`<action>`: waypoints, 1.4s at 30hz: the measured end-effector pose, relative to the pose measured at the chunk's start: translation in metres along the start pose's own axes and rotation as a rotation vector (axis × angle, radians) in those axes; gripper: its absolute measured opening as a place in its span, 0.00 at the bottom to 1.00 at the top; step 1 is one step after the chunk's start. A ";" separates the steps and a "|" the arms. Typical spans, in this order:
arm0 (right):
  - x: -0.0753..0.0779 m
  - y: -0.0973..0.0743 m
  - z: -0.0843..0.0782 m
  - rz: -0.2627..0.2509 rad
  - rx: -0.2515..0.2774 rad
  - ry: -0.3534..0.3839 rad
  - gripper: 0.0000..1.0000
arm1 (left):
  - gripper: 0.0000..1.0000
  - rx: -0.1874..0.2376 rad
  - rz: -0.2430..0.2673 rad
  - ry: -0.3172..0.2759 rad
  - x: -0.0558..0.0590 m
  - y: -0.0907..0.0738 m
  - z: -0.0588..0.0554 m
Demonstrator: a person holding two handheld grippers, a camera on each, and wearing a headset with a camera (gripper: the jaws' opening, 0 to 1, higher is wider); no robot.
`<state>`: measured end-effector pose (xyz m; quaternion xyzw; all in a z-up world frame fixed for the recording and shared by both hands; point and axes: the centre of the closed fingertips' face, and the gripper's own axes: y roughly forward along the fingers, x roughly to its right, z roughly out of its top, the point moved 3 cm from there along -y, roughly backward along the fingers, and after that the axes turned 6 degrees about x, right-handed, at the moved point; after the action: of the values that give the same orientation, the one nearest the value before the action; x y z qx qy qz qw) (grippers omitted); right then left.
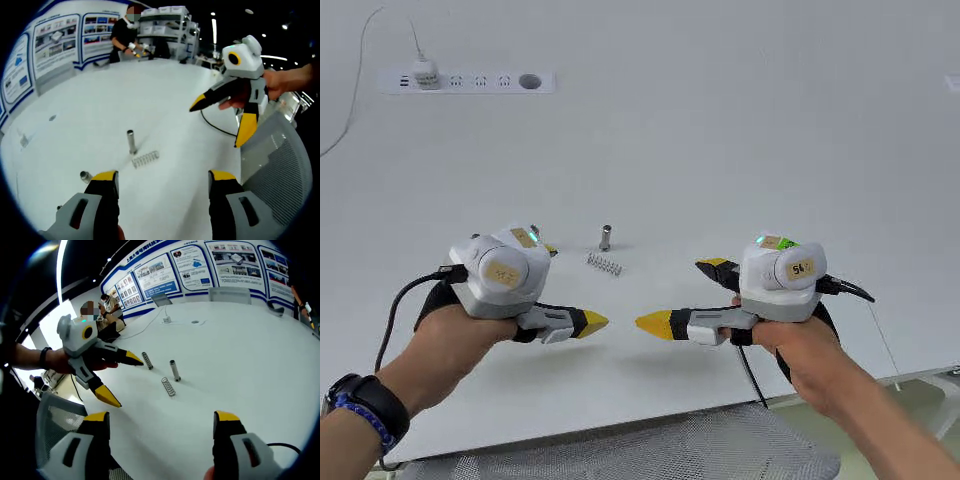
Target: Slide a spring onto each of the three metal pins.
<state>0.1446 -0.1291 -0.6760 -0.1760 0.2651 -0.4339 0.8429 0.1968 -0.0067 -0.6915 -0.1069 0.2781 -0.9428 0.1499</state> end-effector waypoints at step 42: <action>0.001 -0.004 -0.013 -0.002 -0.011 0.042 0.87 | 0.65 -0.108 -0.112 0.029 0.003 0.055 -0.018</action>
<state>0.1350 -0.1328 -0.6848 -0.1716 0.2849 -0.4370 0.8357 0.2015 -0.0423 -0.7366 -0.1166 0.3243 -0.9347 0.0868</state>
